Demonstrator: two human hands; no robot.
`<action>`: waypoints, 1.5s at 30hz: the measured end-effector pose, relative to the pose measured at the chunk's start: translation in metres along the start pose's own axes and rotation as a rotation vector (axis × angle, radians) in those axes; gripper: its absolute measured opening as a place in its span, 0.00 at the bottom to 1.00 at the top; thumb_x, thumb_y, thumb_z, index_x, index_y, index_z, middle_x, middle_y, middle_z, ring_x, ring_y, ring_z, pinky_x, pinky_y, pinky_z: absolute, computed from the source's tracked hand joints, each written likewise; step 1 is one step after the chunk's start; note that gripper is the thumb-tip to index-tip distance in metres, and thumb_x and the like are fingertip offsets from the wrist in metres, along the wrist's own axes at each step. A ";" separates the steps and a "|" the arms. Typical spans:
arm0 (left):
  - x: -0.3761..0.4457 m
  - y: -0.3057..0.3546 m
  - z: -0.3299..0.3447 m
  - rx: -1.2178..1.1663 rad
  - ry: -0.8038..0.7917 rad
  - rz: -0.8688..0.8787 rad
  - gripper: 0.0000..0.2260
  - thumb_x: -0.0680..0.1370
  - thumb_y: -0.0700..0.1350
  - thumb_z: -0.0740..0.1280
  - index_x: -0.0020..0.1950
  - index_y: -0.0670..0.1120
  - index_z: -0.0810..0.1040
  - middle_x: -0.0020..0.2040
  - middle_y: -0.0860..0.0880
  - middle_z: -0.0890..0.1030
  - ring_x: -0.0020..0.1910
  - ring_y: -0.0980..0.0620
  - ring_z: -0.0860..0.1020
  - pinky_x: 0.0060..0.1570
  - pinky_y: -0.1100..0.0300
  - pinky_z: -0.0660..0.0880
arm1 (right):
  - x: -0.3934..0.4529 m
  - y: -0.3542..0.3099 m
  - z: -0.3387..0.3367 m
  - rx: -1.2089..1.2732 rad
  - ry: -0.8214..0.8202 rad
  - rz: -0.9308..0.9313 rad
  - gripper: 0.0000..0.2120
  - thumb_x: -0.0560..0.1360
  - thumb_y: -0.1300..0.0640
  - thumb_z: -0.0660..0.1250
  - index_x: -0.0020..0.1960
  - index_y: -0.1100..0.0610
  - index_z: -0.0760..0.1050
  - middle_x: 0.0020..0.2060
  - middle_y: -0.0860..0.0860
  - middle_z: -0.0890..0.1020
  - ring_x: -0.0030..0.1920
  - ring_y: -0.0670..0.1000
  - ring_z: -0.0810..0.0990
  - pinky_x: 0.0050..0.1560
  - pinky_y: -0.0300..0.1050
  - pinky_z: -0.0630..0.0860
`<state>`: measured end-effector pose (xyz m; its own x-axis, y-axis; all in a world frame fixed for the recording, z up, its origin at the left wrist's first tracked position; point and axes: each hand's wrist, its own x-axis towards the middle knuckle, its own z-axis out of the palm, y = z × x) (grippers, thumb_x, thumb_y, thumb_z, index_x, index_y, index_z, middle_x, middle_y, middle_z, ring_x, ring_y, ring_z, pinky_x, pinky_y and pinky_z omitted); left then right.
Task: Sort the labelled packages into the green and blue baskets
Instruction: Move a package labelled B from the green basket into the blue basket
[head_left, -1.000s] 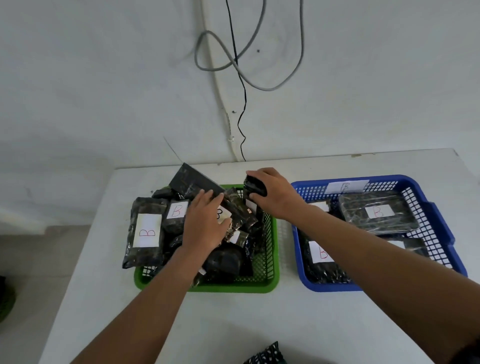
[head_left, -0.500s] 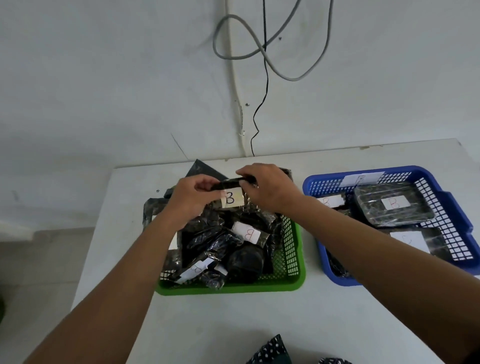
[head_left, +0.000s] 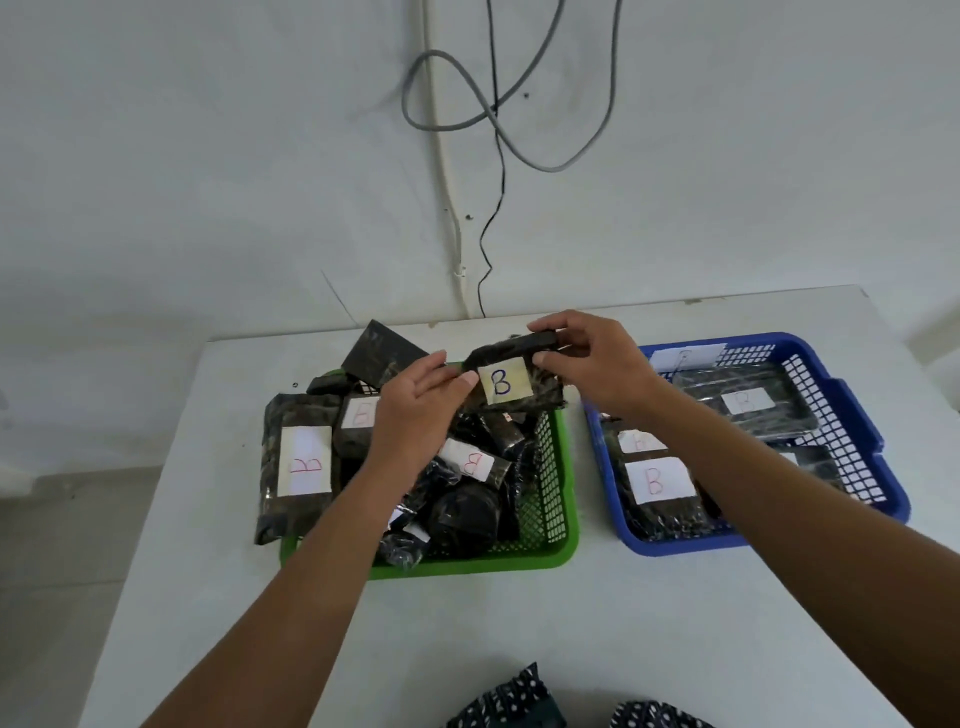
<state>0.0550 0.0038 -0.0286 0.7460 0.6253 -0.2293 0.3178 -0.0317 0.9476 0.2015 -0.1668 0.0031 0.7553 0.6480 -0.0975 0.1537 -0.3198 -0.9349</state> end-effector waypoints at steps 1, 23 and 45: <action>-0.008 -0.001 0.013 0.053 -0.006 0.032 0.28 0.74 0.53 0.75 0.71 0.48 0.74 0.63 0.53 0.82 0.59 0.61 0.80 0.60 0.62 0.76 | -0.009 0.006 -0.012 0.025 0.030 0.010 0.14 0.75 0.64 0.73 0.57 0.51 0.81 0.47 0.52 0.86 0.47 0.53 0.86 0.50 0.45 0.83; -0.128 -0.064 0.208 0.382 0.082 -0.047 0.16 0.81 0.40 0.63 0.68 0.43 0.77 0.56 0.49 0.83 0.52 0.51 0.80 0.48 0.64 0.74 | -0.126 0.160 -0.130 -0.110 0.006 0.293 0.18 0.77 0.61 0.71 0.65 0.51 0.77 0.53 0.49 0.83 0.52 0.50 0.83 0.55 0.54 0.82; -0.129 -0.065 0.140 0.323 0.136 0.030 0.17 0.79 0.46 0.68 0.68 0.49 0.78 0.60 0.54 0.83 0.50 0.69 0.79 0.45 0.78 0.72 | -0.118 0.138 -0.061 -0.664 0.028 -0.280 0.19 0.75 0.56 0.72 0.65 0.58 0.78 0.66 0.57 0.78 0.67 0.59 0.75 0.61 0.59 0.76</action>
<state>0.0201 -0.1838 -0.0915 0.6800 0.7176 -0.1505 0.4819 -0.2828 0.8293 0.1721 -0.3297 -0.0939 0.6452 0.7524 0.1328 0.6923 -0.5022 -0.5182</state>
